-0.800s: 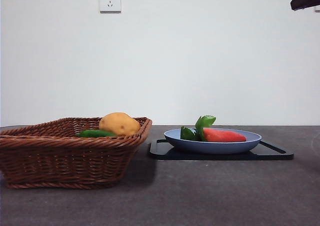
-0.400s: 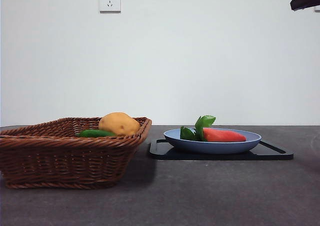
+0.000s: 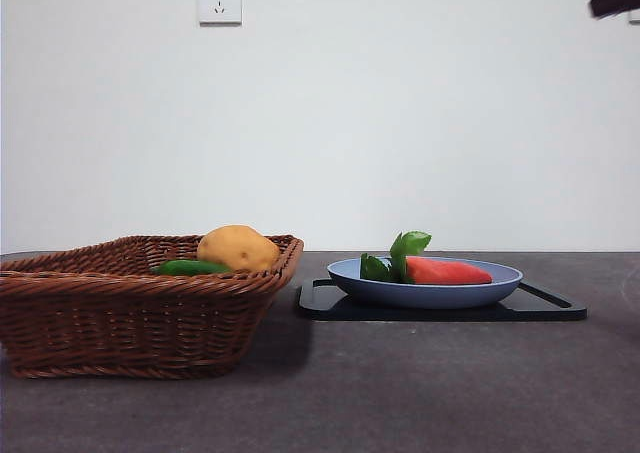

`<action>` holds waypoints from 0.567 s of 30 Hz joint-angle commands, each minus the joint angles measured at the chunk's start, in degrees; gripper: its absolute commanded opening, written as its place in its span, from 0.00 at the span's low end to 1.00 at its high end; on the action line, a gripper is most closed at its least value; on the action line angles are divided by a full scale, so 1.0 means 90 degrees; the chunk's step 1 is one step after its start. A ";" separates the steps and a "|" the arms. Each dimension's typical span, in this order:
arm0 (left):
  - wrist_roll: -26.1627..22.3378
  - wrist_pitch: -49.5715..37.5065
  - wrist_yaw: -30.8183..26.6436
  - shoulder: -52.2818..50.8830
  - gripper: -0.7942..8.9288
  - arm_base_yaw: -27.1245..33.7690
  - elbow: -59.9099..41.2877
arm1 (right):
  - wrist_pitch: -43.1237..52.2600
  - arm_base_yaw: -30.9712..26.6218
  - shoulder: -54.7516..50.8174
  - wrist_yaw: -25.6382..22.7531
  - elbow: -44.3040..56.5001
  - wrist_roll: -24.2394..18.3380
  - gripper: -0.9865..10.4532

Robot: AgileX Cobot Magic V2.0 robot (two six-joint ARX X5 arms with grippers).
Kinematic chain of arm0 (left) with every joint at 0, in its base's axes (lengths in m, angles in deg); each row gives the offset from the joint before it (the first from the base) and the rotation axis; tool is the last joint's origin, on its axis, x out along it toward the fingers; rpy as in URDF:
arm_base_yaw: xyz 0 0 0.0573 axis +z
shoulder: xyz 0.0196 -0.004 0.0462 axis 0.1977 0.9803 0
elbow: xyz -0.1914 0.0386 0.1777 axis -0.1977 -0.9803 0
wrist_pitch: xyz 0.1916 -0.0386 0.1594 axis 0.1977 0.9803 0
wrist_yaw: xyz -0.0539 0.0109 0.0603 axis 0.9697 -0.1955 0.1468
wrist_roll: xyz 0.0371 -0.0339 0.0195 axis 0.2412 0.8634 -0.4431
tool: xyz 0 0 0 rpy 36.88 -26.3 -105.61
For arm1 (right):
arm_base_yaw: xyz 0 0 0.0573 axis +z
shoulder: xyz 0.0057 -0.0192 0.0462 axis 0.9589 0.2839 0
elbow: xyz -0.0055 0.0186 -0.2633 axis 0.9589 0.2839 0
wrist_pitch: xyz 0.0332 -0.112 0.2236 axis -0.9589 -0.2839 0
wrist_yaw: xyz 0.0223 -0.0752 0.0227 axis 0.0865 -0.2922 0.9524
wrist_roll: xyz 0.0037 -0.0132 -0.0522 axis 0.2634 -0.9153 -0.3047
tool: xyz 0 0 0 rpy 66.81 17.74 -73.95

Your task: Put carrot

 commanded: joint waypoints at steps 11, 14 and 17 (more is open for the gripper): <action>0.0058 -0.0015 0.0005 -0.0022 0.09 0.0022 -0.0032 | 0.0226 -0.3189 -0.2098 0.0996 0.1032 -0.0182 0.09; 0.0061 -0.0015 0.0005 -0.0019 0.09 0.0022 -0.0034 | 0.0403 -0.3694 -0.2378 0.1564 0.1528 -0.0148 0.09; 0.0058 -0.0015 0.0002 -0.0022 0.09 0.0022 -0.0034 | 0.0585 -0.3976 -0.2543 0.1824 0.1972 -0.0131 0.09</action>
